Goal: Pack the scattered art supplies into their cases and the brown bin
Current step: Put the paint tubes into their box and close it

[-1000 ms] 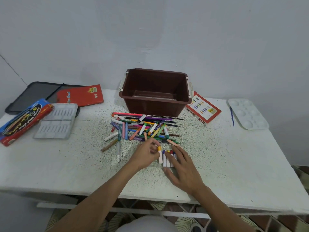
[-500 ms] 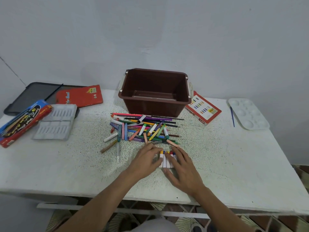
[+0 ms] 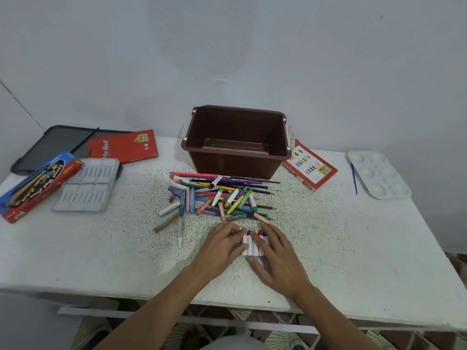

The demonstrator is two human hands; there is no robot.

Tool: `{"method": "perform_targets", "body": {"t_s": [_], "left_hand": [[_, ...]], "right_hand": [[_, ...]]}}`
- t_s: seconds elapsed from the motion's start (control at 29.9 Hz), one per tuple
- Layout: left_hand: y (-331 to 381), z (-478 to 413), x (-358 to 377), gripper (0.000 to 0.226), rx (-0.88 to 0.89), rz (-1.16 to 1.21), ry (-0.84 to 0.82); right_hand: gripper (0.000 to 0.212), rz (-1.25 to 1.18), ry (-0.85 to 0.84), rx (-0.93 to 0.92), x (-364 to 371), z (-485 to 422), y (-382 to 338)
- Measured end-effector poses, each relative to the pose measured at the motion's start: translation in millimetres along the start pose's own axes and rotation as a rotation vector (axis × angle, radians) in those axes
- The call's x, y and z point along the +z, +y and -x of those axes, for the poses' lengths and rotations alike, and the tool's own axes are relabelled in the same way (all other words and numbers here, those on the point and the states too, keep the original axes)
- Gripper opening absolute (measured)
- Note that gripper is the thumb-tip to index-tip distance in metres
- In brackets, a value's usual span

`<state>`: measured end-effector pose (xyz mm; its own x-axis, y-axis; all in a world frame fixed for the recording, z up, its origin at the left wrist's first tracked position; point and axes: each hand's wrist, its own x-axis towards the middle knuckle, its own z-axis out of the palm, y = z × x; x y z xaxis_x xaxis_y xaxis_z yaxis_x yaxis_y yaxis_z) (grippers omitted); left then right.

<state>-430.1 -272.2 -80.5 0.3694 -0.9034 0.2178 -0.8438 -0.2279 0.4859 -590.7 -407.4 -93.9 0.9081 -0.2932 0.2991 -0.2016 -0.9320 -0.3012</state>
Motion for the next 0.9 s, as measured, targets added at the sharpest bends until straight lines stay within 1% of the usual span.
{"method": "perform_targets", "body": {"t_s": [0.1, 0.27, 0.43, 0.5, 0.57, 0.63, 0.7, 0.8, 0.84, 0.9], "left_hand": [[-0.1, 1.2, -1.5, 0.053, 0.020, -0.058, 0.011], [-3.9, -10.0, -11.9, 0.045, -0.033, -0.050, 0.070], [-11.7, -36.7, -18.6, 0.026, -0.014, -0.132, 0.160], [-12.0, -49.7, -20.3, 0.022, 0.008, -0.174, 0.161], [-10.3, -63.1, -23.0, 0.023, 0.044, -0.210, 0.127], [-5.8, -76.6, -26.5, 0.031, 0.074, -0.242, 0.063], [-0.6, -89.4, -28.4, 0.042, 0.098, -0.283, -0.033], [2.7, -104.4, -26.7, 0.060, 0.157, -0.419, -0.168], [3.2, -108.2, -26.3, 0.062, 0.183, -0.458, -0.186], [3.6, -113.9, -25.9, 0.058, 0.217, -0.519, -0.192]], "right_hand": [[0.058, 0.001, -0.006, 0.003, 1.0, 0.6, 0.3], [0.058, 0.019, -0.007, 0.004, 1.7, 1.2, 0.9], [0.057, 0.030, -0.008, 0.003, 0.9, 0.6, -0.4], [0.058, 0.038, -0.017, 0.009, 0.0, 0.5, -1.2], [0.058, 0.036, -0.018, 0.011, -0.6, 0.5, -2.0], [0.058, 0.035, -0.019, 0.012, -1.1, 0.2, -2.4], [0.059, 0.042, -0.026, 0.019, -1.3, -0.4, -2.2], [0.058, 0.039, -0.028, 0.021, -1.0, -0.4, -1.7], [0.058, 0.036, -0.027, 0.021, -1.2, -0.3, -1.8], [0.058, 0.033, -0.026, 0.020, -1.7, -0.4, -1.8]]}}
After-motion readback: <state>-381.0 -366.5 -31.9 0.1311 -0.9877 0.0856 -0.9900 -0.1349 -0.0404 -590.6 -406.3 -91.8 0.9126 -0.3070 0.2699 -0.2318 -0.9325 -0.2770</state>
